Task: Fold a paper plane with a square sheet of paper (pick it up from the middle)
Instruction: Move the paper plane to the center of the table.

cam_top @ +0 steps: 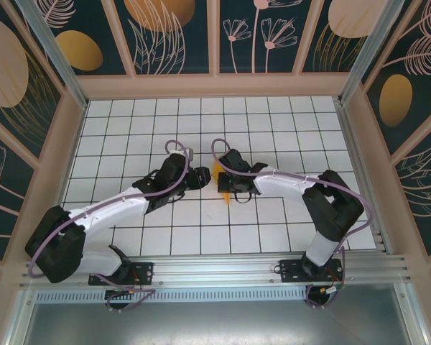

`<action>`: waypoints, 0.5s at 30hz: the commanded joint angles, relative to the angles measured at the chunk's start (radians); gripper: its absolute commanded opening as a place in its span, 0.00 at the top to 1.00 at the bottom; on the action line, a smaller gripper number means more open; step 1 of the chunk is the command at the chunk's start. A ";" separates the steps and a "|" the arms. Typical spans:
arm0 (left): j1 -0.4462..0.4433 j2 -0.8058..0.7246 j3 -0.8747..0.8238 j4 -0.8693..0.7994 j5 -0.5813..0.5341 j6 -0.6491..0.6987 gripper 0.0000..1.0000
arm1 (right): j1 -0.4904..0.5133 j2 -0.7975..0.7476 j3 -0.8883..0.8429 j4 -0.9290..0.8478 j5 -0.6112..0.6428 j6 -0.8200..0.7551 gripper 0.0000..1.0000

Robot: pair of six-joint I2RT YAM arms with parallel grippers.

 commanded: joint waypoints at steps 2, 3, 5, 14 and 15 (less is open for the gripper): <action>0.014 -0.059 -0.062 0.024 -0.097 -0.003 0.44 | -0.009 0.063 0.124 -0.197 0.151 0.011 0.88; 0.018 -0.069 -0.073 0.024 -0.101 -0.006 0.44 | -0.009 0.091 0.154 -0.215 0.154 0.009 0.88; 0.025 -0.084 -0.092 0.028 -0.103 -0.009 0.44 | -0.009 0.137 0.194 -0.228 0.153 0.008 0.86; 0.050 -0.115 -0.131 0.029 -0.090 -0.005 0.44 | -0.007 0.240 0.256 -0.212 0.119 -0.018 0.81; 0.053 -0.115 -0.133 0.029 -0.088 -0.004 0.44 | -0.007 0.245 0.258 -0.215 0.119 -0.020 0.80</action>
